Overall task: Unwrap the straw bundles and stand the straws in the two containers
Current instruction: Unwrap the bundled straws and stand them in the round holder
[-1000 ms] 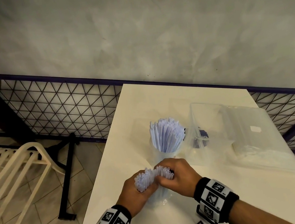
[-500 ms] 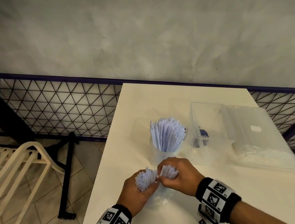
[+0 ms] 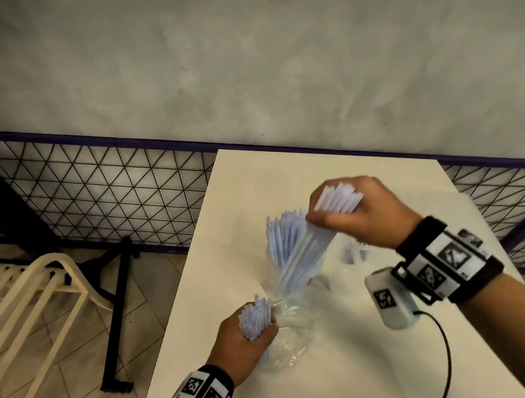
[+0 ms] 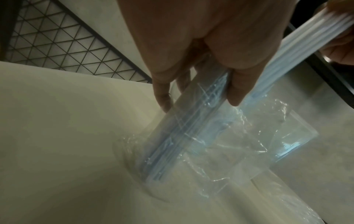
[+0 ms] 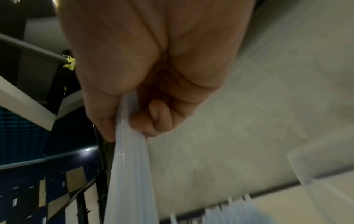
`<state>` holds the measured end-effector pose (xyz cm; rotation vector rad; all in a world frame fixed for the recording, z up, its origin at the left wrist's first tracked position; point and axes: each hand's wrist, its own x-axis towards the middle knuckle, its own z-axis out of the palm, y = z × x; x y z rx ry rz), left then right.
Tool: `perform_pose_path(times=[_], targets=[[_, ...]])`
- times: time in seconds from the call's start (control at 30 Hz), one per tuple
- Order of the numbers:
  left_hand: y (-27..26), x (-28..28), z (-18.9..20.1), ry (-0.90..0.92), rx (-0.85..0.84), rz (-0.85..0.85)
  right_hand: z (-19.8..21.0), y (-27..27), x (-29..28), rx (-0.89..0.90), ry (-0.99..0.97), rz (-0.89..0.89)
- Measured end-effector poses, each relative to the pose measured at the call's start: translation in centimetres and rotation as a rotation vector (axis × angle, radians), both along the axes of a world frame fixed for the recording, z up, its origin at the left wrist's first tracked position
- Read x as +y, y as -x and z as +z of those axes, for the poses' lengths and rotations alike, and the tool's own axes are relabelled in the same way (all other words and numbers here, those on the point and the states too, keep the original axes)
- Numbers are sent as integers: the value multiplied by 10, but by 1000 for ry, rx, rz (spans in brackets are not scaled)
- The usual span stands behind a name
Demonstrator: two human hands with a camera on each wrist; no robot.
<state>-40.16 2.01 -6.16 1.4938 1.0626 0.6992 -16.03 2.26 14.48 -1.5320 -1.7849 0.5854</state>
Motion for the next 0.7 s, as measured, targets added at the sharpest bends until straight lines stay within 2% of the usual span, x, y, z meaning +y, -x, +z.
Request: perform_pose_path(times=[0.1, 0.2, 0.37, 0.5, 0.7], targets=[[0, 0, 1, -8, 8, 8, 17, -12, 15, -31, -37, -71], [0, -1, 2, -3, -5, 4, 14, -16, 25, -73, -39, -123], [-2, -1, 3, -28, 41, -9, -17, -10, 34, -170, 7, -142], [-3, 1, 3, -34, 56, -13, -51, 2, 39, -232, 122, -141], [-4, -1, 4, -6, 12, 3, -58, -7, 43, -137, 142, -199]])
